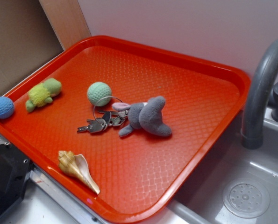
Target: Grab the green ball.
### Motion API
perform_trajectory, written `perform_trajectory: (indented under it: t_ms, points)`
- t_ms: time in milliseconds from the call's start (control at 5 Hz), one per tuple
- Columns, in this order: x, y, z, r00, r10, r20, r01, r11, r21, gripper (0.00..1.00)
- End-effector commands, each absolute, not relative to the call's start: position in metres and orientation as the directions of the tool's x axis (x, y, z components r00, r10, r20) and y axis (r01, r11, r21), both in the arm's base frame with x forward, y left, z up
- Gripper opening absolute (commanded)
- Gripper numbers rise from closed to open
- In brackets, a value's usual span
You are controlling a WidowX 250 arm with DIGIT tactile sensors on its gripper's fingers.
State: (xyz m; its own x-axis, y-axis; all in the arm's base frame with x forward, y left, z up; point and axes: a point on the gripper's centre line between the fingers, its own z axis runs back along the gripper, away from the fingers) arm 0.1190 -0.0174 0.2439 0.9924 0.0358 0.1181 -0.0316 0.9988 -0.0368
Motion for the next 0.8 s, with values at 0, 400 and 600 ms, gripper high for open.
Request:
perform_trajectory:
  t_ms: [0, 400, 600]
  points:
    - [0.119, -0.017, 0.244, 0.992, 0.036, 0.118, -0.032, 0.999, -0.037, 1.00]
    - [0.183, -0.014, 0.144, 0.886, 0.452, 0.101, -0.451, 0.892, -0.038, 1.00]
    - [0.194, -0.011, 0.111, 0.807, 0.573, 0.145, -0.566, 0.820, -0.089, 1.00]
